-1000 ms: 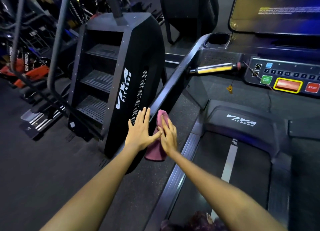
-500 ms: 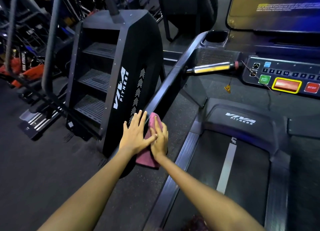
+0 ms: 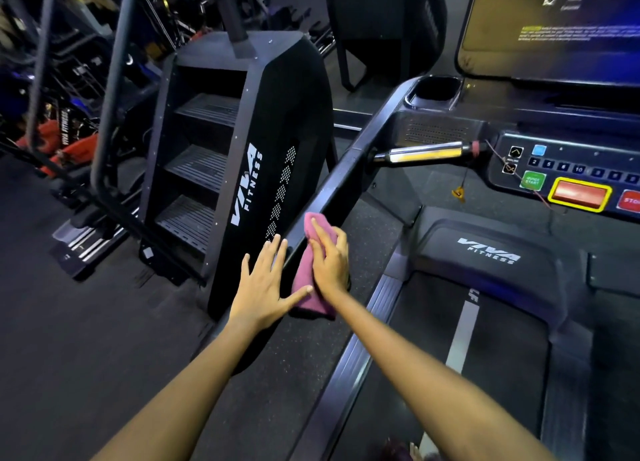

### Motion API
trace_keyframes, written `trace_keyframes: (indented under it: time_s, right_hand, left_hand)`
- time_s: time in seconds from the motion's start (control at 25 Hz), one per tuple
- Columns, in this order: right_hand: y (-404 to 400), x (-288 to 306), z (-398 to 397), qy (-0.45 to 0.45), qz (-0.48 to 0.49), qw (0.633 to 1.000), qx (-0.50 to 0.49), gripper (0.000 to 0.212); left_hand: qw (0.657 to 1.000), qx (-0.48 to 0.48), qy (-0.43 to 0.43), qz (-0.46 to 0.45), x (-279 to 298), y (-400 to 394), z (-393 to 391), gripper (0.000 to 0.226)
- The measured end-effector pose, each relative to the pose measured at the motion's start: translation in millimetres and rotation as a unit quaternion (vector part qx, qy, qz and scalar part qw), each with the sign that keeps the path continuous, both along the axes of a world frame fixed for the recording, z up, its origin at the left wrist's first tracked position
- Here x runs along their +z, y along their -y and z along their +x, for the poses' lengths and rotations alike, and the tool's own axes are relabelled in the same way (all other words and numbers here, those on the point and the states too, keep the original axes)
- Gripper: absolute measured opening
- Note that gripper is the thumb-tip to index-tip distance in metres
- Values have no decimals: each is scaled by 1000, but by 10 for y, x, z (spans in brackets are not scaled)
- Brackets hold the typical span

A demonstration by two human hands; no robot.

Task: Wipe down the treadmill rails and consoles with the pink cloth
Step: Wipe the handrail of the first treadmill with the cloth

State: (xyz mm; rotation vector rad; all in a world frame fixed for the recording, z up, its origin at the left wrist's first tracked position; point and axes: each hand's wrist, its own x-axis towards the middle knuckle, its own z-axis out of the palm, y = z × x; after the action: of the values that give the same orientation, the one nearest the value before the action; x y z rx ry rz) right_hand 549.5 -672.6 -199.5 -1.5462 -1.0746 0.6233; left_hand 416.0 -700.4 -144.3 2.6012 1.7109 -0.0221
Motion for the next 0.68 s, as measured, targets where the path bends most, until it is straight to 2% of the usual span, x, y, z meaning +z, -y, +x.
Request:
trace_keyframes:
  time_s: [0.2, 0.28, 0.4, 0.68]
  right_hand:
    - [-590, 112, 522, -47, -50, 997, -20, 35]
    - [-438, 120, 373, -23, -63, 998, -11, 36]
    - [-53, 40, 57, 9, -24, 1000, -8, 38]
    - [-553, 80, 275, -95, -22, 988, -118, 42]
  left_hand:
    - [1000, -2, -10, -20, 44, -32, 15, 109]
    - [1000, -1, -7, -22, 40, -17, 4, 111]
    - [1000, -15, -6, -10, 105, -129, 100, 117]
    - [998, -43, 53, -5, 231, -748, 575, 122]
